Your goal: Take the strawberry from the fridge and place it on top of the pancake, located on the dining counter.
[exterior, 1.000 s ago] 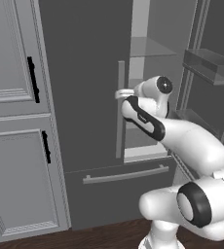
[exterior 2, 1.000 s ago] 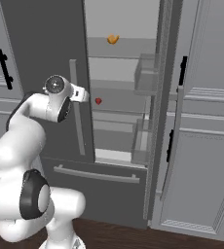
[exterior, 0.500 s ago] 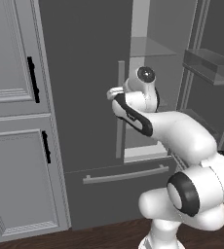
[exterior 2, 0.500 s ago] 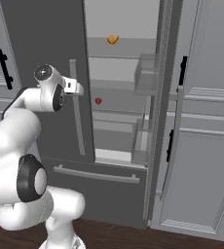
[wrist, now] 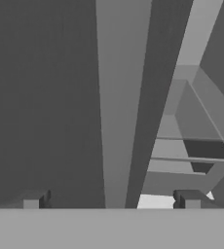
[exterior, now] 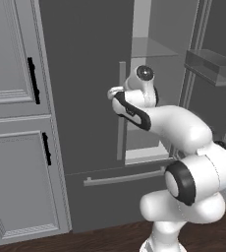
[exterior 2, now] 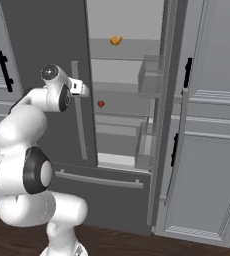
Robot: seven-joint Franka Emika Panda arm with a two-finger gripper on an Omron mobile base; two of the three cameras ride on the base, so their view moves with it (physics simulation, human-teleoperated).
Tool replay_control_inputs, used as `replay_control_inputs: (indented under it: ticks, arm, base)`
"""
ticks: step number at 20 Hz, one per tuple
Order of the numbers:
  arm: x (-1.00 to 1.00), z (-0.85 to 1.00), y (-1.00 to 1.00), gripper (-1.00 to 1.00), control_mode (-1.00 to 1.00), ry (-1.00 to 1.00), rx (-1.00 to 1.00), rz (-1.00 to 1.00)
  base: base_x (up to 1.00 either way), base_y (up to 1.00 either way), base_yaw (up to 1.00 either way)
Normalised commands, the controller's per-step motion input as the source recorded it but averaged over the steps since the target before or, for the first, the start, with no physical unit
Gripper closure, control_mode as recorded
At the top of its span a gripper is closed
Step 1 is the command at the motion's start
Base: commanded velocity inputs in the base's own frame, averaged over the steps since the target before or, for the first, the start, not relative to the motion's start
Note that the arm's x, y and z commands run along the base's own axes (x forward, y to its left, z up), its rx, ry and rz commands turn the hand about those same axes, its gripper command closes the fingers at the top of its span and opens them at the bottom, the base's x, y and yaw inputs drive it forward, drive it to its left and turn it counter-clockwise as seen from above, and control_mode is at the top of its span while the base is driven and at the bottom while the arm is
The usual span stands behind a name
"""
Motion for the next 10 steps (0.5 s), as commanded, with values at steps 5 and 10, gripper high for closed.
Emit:
replay_control_inputs:
  ticks: [5,10]
  arm:
    - [0.46,-0.03,0.0,-1.0,-1.0,0.0,0.0,-0.06]
    - [0.53,0.0,0.0,-1.0,-1.0,0.03,0.0,-0.08]
  base:
    - [0.0,0.0,0.0]
    - [0.0,0.0,0.0]
